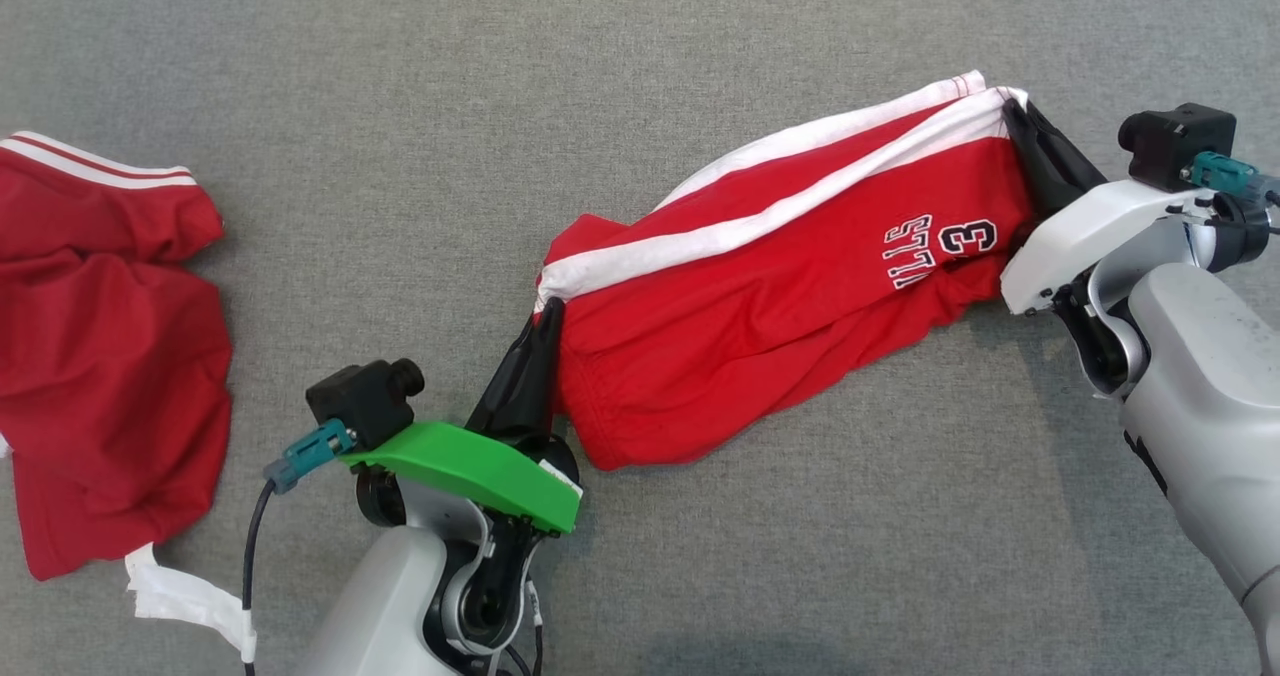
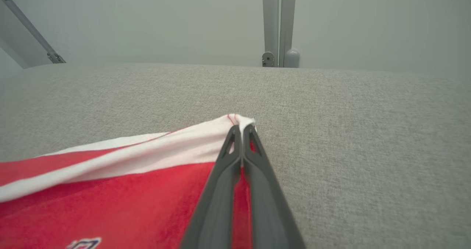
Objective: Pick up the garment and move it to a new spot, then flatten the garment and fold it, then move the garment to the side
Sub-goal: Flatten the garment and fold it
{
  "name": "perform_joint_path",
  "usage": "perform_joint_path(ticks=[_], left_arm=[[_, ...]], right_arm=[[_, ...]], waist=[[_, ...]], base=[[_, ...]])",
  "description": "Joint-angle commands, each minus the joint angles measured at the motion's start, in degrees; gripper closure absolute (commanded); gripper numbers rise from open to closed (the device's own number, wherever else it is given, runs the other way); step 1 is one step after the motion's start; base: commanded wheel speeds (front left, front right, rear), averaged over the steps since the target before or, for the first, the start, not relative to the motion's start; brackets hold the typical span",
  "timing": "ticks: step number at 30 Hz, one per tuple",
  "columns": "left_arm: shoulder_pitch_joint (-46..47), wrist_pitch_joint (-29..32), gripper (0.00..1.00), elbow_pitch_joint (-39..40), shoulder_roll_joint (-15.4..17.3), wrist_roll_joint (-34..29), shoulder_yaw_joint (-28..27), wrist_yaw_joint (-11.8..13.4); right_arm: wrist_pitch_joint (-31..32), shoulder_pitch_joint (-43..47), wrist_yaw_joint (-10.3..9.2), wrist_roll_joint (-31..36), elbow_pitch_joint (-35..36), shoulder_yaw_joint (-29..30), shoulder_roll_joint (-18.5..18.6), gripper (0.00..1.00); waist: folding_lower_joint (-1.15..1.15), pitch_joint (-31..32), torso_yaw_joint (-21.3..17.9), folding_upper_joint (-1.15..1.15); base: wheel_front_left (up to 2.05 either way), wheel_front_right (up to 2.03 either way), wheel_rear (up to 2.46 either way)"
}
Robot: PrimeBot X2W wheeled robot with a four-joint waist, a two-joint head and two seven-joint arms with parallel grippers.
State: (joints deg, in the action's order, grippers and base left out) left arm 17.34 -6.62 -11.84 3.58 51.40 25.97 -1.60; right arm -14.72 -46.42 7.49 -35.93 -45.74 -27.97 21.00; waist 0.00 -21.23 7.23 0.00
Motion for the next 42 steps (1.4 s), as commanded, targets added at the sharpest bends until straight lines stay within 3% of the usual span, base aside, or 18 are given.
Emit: perform_joint_path(ticks=[1,2,3,4,5,12,18,24,29,33,42], left_arm=[[1.1,0.3,1.00,-0.3,0.3,-0.1,0.3,-0.3],[1.2,0.5,1.00,-0.5,0.4,-0.4,0.7,-0.4],[1.3,0.5,0.77,-0.6,0.4,-0.6,0.9,-0.4],[1.4,0.5,0.28,-0.6,0.4,-0.7,0.9,-0.2],[1.5,0.7,0.00,-0.8,0.6,-1.2,1.2,0.1],[-2.8,-1.4,0.00,0.6,3.5,-4.9,1.6,3.4],[-9.3,-7.1,0.00,5.2,9.3,-14.6,0.8,9.1],[-15.3,-8.6,0.00,8.7,10.9,-20.3,-2.1,12.1],[-16.6,-8.6,0.00,12.2,9.4,-26.3,-4.7,10.5],[-16.1,-8.6,0.00,11.9,5.9,-29.1,-6.2,8.0],[-15.5,-8.6,0.00,10.2,1.1,-32.7,-11.1,2.2]], right_arm=[[-0.2,-0.8,0.00,0.4,-0.7,-0.3,0.1,1.00],[-0.3,-1.1,0.00,0.7,-1.2,-0.7,0.0,0.91],[-0.3,-1.3,0.00,1.0,-1.4,-1.2,-0.1,0.64],[-0.3,-1.5,0.00,1.2,-1.7,-1.6,-0.3,0.26],[-0.4,-1.7,0.00,1.1,-2.1,-1.7,-0.5,0.00],[-0.3,0.2,0.00,-1.0,-2.4,-3.2,-1.3,0.00],[4.4,4.5,-0.01,-1.7,-1.5,-4.6,1.6,0.00],[10.7,5.2,-0.01,-1.6,0.5,-2.7,3.1,0.00],[17.2,3.5,0.00,0.6,-0.1,-0.6,2.0,0.00],[21.3,1.6,0.00,3.1,-2.1,1.6,0.7,0.00],[24.8,-1.5,0.00,10.8,-10.6,6.5,-1.4,0.00]], waist=[[0.00,0.0,-0.1,0.00],[0.00,0.0,-0.1,0.00],[0.00,0.1,-0.1,0.00],[0.00,0.1,-0.1,0.00],[0.00,0.2,-0.2,0.00],[0.00,4.5,-1.8,0.00],[0.00,9.8,-3.4,0.00],[0.00,11.6,-2.7,0.00],[0.00,10.2,0.2,0.00],[0.00,7.5,3.5,0.00],[0.00,4.0,7.8,0.00]], base=[[0.00,0.00,0.00],[0.00,0.00,0.00],[0.00,0.00,0.00],[0.00,0.00,0.00],[0.00,0.00,0.00],[0.00,0.00,0.00],[0.00,0.00,0.00],[0.00,0.00,0.00],[0.00,0.00,0.00],[0.00,0.00,0.00],[0.00,0.00,0.00]])
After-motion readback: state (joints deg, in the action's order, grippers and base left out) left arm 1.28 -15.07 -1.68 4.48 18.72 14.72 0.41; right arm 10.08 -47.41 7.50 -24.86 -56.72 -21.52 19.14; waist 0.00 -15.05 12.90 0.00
